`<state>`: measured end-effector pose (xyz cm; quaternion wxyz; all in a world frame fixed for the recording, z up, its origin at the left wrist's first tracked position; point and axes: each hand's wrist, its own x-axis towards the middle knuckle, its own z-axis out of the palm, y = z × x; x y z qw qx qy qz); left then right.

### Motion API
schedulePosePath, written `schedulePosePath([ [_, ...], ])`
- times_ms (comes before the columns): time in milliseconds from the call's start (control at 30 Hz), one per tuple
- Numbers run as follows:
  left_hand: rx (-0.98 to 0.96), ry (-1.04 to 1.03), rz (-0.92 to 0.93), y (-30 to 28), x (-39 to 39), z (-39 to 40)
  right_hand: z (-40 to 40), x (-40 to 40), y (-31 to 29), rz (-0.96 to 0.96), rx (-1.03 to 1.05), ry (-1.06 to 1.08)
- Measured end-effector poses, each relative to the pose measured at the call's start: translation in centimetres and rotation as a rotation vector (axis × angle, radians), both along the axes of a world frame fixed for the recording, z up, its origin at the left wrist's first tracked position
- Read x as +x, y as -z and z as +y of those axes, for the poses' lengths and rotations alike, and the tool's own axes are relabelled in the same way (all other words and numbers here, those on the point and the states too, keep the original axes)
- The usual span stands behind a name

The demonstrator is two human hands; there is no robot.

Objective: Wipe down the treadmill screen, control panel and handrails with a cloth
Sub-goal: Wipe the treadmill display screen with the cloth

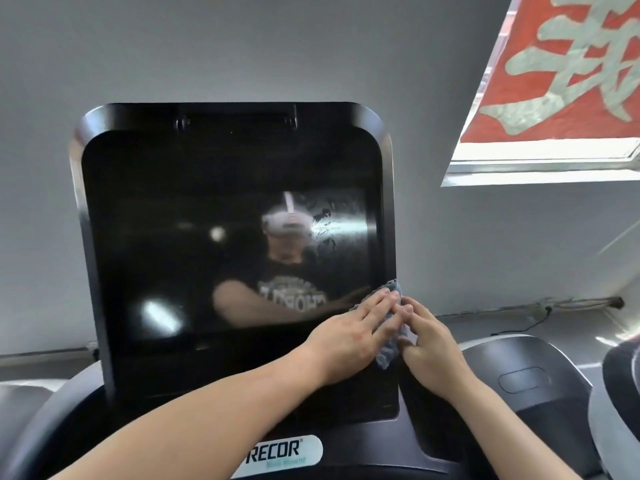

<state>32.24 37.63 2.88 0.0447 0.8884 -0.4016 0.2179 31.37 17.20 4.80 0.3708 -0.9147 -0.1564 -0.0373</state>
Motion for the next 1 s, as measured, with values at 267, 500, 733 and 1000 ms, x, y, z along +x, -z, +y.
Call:
schedulePosePath([
  [267, 0.159, -0.150, -0.067, 3.4, -4.1, 0.3, 0.9, -1.7, 1.9, -0.221, 0.150, 0.224],
  [500, 0.112, -0.316, 0.050, 0.6, -2.3, -3.1, 3.0, -0.3, -0.2, -0.101, 0.238, 0.315],
  [733, 0.246, -0.267, 0.035, 4.4, -6.4, 0.9, 4.5, -3.4, 1.8, -0.012, 0.087, 0.233],
  [1000, 0.121, -0.376, 0.177, 3.2, -5.2, -3.0, 3.9, -2.0, 0.5, -0.081, 0.087, 0.323],
])
